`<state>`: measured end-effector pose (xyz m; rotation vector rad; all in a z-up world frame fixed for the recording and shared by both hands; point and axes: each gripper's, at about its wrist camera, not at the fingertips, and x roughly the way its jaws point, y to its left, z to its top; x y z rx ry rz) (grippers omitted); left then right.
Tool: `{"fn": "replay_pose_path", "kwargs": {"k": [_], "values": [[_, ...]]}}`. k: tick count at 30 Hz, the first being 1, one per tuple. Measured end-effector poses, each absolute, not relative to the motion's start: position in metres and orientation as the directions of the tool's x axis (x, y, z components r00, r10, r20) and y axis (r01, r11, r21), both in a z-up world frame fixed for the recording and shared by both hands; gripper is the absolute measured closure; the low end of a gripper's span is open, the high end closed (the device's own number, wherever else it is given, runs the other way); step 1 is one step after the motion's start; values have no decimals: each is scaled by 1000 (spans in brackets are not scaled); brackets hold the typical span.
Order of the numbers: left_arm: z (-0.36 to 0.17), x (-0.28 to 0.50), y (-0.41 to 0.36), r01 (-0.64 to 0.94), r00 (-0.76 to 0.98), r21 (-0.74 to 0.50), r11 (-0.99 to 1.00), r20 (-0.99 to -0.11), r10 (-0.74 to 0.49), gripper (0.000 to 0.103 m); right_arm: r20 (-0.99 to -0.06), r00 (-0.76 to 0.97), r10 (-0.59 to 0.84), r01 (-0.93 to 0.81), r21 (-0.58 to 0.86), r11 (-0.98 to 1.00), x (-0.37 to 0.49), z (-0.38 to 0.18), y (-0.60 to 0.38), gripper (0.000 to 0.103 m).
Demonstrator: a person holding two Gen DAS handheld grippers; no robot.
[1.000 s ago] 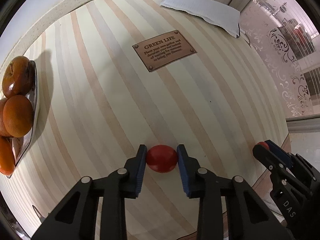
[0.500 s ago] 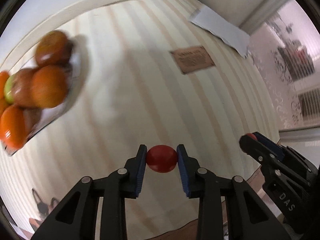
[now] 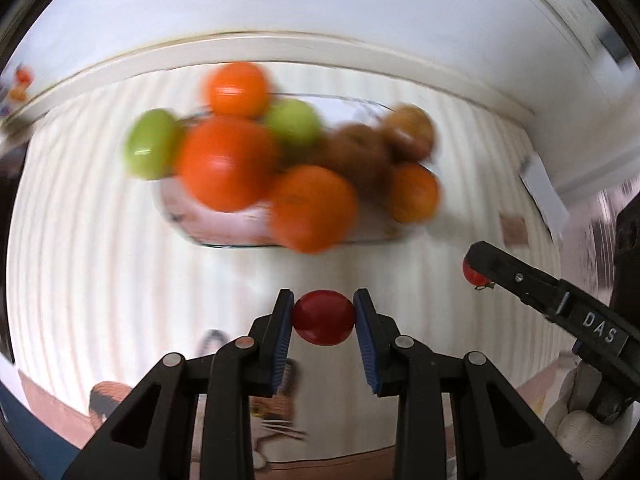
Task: Organize fruits
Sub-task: 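Carry both cherry tomatoes onto the plate and open both tools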
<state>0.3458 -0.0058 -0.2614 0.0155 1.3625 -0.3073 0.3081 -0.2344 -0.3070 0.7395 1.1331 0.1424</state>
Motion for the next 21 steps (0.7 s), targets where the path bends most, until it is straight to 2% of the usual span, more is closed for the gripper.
{"fn": "replay_pose_path", "kwargs": {"k": [3, 7, 14, 15, 18, 19, 20, 21], "values": [[-264, 363, 25, 130, 171, -203, 971, -960, -223, 75, -735, 431, 522, 267, 657, 705, 331, -309, -217, 74], [-275, 383, 47, 30, 155, -269, 963, -950, -271, 75, -735, 423, 530, 296, 665, 686, 350, -314, -204, 74], [-293, 409, 56, -13, 164, -292, 956, -944, -286, 75, -784, 403, 473, 338, 608, 719, 376, -322, -194, 73], [-294, 411, 59, -17, 172, -293, 956, -943, -286, 75, -790, 399, 466, 344, 599, 723, 378, -323, -195, 70], [-293, 413, 58, -18, 174, -280, 960, -946, -273, 73, -799, 419, 430, 339, 578, 743, 382, -317, -193, 34], [-292, 412, 56, -8, 177, -266, 964, -949, -260, 71, -805, 420, 419, 339, 567, 751, 382, -315, -193, 27], [-293, 413, 52, 0, 179, -250, 968, -953, -246, 70, -804, 425, 415, 333, 565, 755, 382, -312, -193, 26], [-293, 413, 51, 8, 183, -242, 970, -954, -240, 61, -806, 427, 411, 327, 561, 761, 383, -310, -191, 26]]}}
